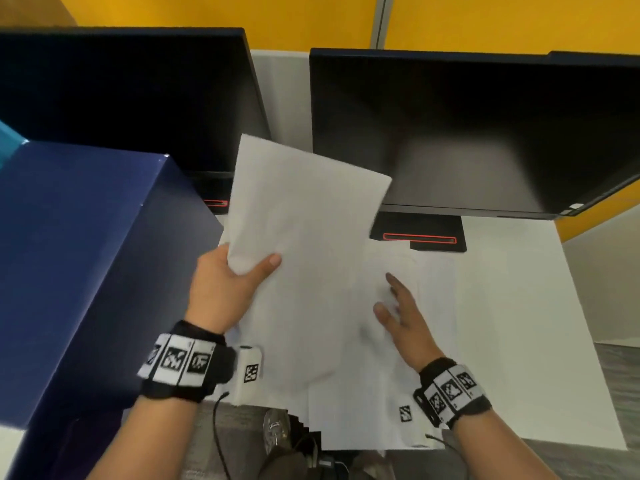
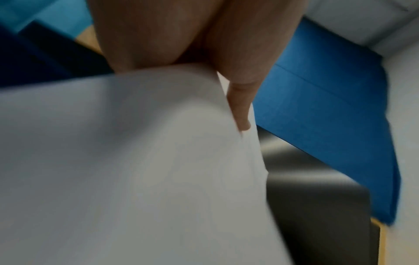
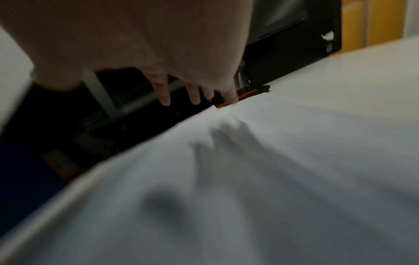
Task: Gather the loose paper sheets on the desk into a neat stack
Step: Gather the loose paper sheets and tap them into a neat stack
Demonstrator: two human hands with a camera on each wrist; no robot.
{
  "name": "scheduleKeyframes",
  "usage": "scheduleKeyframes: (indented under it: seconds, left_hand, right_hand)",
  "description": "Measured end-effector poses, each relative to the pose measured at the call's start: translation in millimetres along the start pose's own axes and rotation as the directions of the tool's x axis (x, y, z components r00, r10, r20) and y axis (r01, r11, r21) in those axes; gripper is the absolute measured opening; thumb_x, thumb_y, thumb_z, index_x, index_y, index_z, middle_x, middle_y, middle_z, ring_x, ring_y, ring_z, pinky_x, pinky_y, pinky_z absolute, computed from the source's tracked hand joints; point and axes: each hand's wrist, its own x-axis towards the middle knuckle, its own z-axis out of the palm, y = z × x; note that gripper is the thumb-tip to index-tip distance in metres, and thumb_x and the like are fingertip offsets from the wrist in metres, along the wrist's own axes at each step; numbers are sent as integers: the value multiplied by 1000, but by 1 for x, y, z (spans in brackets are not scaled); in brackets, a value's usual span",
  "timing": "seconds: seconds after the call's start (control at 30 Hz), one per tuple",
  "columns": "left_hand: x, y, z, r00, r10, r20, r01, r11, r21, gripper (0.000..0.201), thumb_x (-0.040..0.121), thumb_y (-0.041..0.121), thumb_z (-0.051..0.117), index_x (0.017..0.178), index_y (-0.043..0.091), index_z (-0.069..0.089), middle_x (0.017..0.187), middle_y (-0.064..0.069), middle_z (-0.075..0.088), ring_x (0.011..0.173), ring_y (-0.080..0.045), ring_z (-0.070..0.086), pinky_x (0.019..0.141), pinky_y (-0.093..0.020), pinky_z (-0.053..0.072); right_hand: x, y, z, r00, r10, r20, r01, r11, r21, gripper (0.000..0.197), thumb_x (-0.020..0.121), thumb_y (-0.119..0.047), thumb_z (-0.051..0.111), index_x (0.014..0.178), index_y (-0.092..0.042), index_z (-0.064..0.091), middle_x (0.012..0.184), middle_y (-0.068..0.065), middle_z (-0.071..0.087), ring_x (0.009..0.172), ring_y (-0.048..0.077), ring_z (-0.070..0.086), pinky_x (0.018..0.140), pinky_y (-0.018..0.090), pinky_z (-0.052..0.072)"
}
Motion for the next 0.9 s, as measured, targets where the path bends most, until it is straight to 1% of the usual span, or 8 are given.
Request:
scheduleKeyframes:
  seconds: [0.13, 0.2, 0.27, 0.37, 0.43, 0.53, 0.8, 0.9]
  left_hand:
    - [1, -51, 62, 950, -238, 201, 259, 962, -83, 32, 72, 29, 87, 98, 16, 73, 86, 7, 75, 67, 5, 69, 56, -10, 51]
    - [-11, -83, 92, 913, -327, 242, 342, 940, -18, 38, 68, 38, 88, 98, 19, 72, 91, 4, 76, 77, -6, 72, 61, -16, 54]
    - [-20, -108, 109, 894, -390, 221, 382, 921, 77, 37, 69, 43, 85, 95, 22, 71, 89, 6, 74, 82, -13, 70, 66, -21, 54]
    - [-16, -132, 113, 900, -430, 67, 408, 887, 216, 44, 77, 48, 76, 110, 21, 65, 99, 3, 68, 98, -20, 65, 78, -25, 48]
    - [-4, -141, 116, 905, -425, -10, 406, 856, 320, 69, 76, 61, 68, 129, 18, 55, 118, -5, 63, 112, -25, 59, 95, -34, 47]
    - [13, -133, 143, 912, -410, 1, 369, 823, 432, 81, 79, 73, 53, 133, 12, 49, 127, -11, 56, 118, -30, 53, 101, -41, 44]
    - [33, -106, 189, 890, -430, 150, 365, 871, 329, 57, 98, 43, 49, 136, 2, 38, 135, -20, 53, 121, -38, 54, 100, -41, 45]
    - [36, -115, 163, 908, -388, 156, 333, 897, 290, 50, 101, 38, 46, 134, 0, 45, 134, -21, 56, 120, -37, 55, 97, -36, 43]
  right_hand:
    - [-1, -14, 1, 976, 217, 14, -192, 829, 525, 60, 67, -66, 75, 116, -36, 60, 115, -5, 70, 108, 13, 65, 95, 35, 47]
    - [-2, -6, -1, 959, 258, -116, -202, 911, 360, 30, 78, -40, 79, 76, -22, 55, 75, -5, 62, 71, 11, 58, 69, 25, 44]
    - [-2, 15, -4, 936, 300, -183, -287, 953, 94, 36, 84, -26, 75, 66, -18, 44, 66, -2, 44, 60, 13, 42, 58, 23, 33]
    - [-2, 44, -23, 882, 350, -316, -403, 907, -119, 21, 86, -29, 70, 100, -15, 64, 95, 6, 66, 87, 24, 61, 77, 30, 48]
    - [6, 62, -47, 796, 344, -498, -505, 831, -232, 55, 88, -38, 65, 133, -8, 53, 129, 20, 55, 118, 38, 50, 100, 43, 42]
    - [28, 65, -65, 693, 418, -588, -628, 751, -206, 74, 93, -46, 54, 147, -2, 33, 146, 24, 32, 130, 45, 34, 107, 52, 33]
    - [69, 47, -31, 891, 322, -319, -419, 855, -307, 57, 101, -32, 44, 151, -9, 30, 141, 24, 34, 128, 44, 38, 111, 48, 33]
    - [63, 52, -45, 884, 342, -318, -414, 890, -192, 57, 99, -30, 50, 147, -5, 34, 141, 21, 44, 131, 40, 43, 111, 48, 34]
